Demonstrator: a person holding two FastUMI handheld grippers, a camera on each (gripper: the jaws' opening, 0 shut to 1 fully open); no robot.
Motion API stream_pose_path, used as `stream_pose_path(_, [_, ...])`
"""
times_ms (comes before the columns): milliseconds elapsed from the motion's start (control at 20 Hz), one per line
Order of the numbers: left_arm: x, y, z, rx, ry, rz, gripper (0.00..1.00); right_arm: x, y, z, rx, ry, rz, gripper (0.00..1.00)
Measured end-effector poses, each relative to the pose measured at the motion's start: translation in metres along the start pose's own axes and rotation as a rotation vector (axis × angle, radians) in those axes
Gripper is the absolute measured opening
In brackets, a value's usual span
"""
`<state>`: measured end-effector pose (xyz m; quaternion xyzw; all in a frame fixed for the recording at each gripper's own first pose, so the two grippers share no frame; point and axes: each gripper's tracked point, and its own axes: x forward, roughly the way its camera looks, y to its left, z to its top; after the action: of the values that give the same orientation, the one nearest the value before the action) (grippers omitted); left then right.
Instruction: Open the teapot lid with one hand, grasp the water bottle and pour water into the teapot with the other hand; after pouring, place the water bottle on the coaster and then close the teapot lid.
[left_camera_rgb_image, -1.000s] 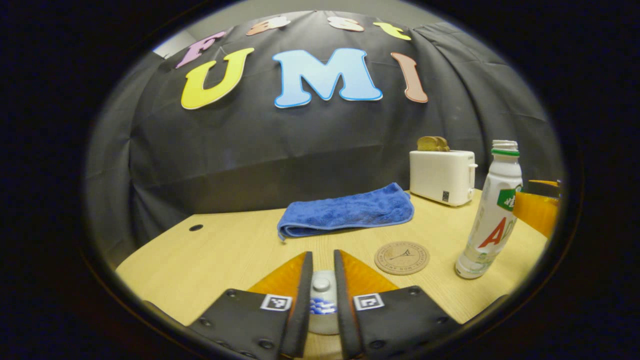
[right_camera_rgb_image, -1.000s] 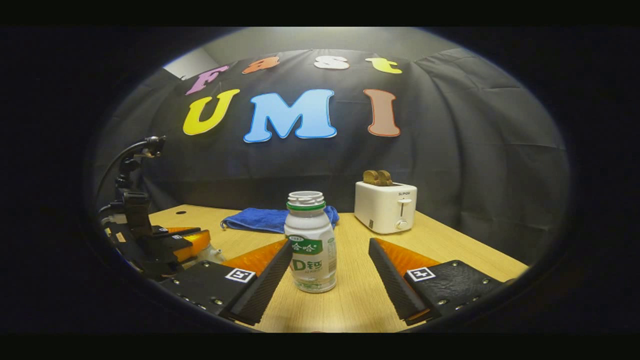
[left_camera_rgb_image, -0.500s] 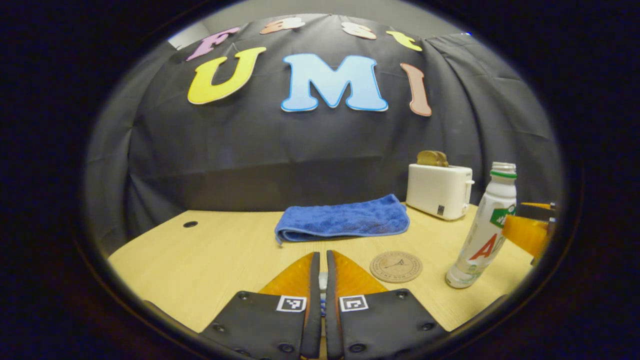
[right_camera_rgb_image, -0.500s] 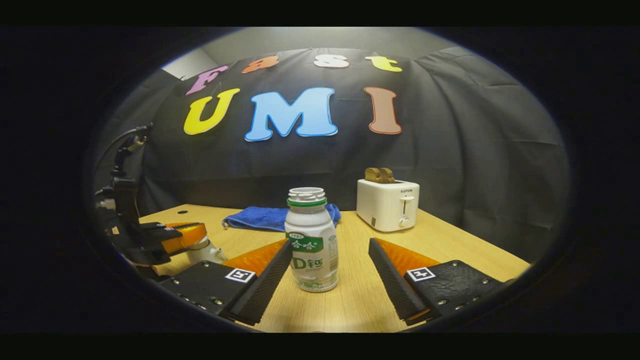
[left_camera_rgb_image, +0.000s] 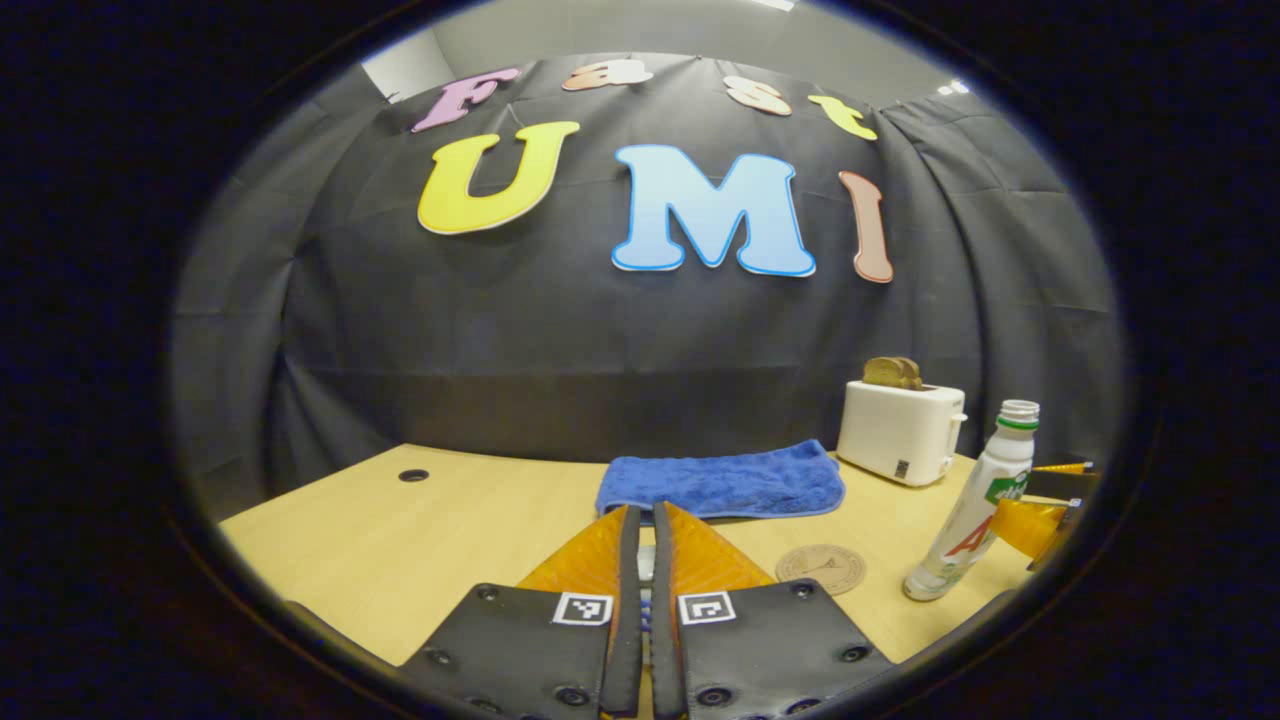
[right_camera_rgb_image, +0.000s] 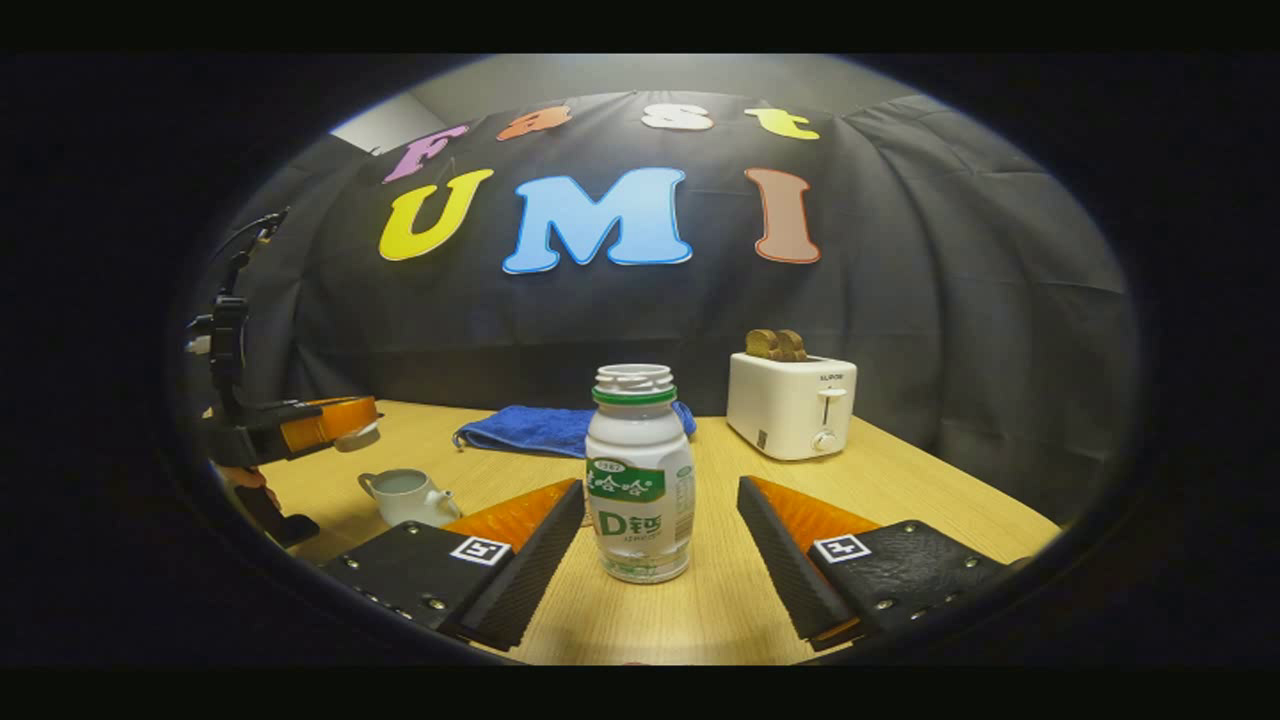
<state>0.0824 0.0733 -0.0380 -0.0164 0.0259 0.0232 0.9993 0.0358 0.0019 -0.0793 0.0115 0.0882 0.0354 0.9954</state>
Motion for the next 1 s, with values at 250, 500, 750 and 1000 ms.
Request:
stream_pose_path(250, [0.005,0.051,-0.012,-0.006,0.021,0.070,0.14,0.013,0.009,-0.010,-0.018,0.031,0.014,0.94])
stream_pose_path(500, [0.003,0.083,-0.026,-0.008,0.042,0.119,0.10,0.023,0.015,-0.020,-0.056,0.059,0.016,0.94])
stream_pose_path(750, [0.005,0.093,-0.034,-0.021,0.064,0.135,0.10,0.031,0.014,-0.027,-0.107,0.080,-0.008,0.94])
stream_pose_path(1000, [0.006,0.095,-0.042,-0.035,0.081,0.135,0.10,0.029,0.022,-0.022,-0.210,0.077,-0.010,0.80])
